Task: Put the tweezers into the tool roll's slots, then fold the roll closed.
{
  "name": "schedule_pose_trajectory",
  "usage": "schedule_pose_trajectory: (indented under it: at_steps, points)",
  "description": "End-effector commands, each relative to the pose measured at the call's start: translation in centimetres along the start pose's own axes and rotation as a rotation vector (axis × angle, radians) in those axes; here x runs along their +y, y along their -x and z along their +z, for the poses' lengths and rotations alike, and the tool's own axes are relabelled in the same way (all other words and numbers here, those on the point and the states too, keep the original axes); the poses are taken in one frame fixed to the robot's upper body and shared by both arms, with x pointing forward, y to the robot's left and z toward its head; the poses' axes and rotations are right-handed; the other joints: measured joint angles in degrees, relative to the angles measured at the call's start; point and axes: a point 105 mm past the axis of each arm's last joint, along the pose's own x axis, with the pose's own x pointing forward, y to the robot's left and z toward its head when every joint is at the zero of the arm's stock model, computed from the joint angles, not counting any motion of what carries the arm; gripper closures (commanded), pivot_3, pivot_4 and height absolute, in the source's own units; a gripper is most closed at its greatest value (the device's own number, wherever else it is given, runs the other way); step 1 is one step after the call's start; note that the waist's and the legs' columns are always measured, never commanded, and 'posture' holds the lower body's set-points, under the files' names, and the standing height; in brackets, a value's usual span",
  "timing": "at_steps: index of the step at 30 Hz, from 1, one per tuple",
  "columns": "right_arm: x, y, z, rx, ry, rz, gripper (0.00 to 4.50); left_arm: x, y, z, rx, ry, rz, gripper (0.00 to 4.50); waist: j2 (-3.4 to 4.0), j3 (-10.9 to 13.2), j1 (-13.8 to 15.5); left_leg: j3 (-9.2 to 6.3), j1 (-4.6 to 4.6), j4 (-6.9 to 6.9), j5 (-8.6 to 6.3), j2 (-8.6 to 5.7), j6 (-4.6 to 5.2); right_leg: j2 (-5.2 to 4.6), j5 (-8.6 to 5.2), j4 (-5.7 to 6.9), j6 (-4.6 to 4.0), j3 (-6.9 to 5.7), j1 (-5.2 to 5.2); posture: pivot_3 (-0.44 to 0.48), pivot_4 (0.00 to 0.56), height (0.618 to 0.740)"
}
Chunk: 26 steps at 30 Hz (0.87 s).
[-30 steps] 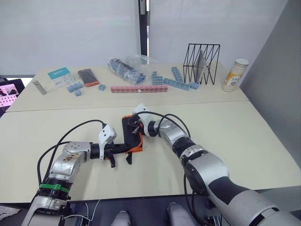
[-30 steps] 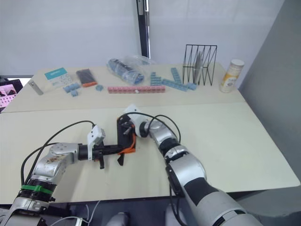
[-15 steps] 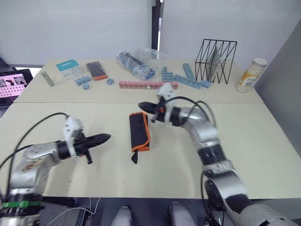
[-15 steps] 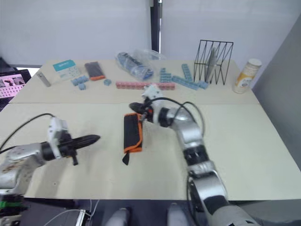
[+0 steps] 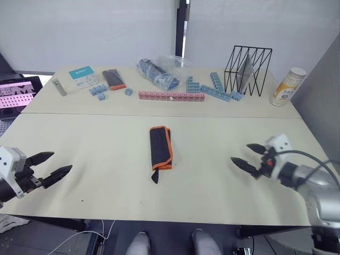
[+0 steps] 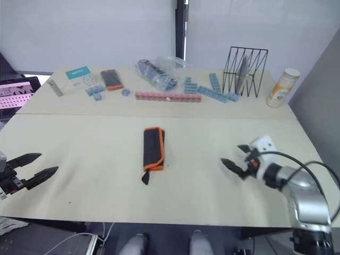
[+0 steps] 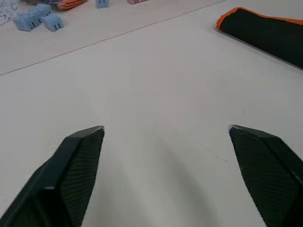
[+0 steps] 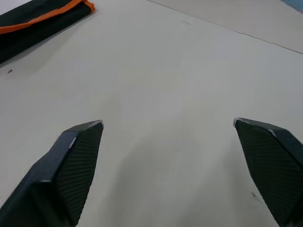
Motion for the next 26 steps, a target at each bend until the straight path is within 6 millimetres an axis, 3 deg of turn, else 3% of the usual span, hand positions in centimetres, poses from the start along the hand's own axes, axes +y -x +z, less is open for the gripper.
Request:
schedule_pose_trajectory:
  at_steps: [1,10,26]
  points:
    - [-2.3,2.9,0.9,-0.052,0.039,-0.089,0.0,0.5,0.7,1.2,-0.038,-0.02,0.029,0.01,0.0,0.0,0.02,0.05,0.0,0.02,0.0,0.0,0.0,-0.01,0.01,0.0,0.01,0.02,0.02,0.0,0.15,0.71]
    - [-4.1,4.2,0.6,-0.048,0.045,-0.175,0.0,0.9,0.1,0.7,0.036,0.004,0.029,0.01,-0.04,0.01,-0.11,0.33,0.07,0.13,0.04,0.16,-0.04,0.01,0.01,0.01,-0.02,0.08,0.04,0.0,0.15,0.71]
    - [-3.7,4.0,1.0,-0.047,0.045,-0.176,0.0,1.0,-1.0,1.2,0.047,-0.014,0.044,0.01,-0.05,0.0,0.01,0.56,0.1,0.16,0.05,0.1,-0.04,0.06,0.17,0.01,0.16,0.5,0.05,0.0,0.15,0.71]
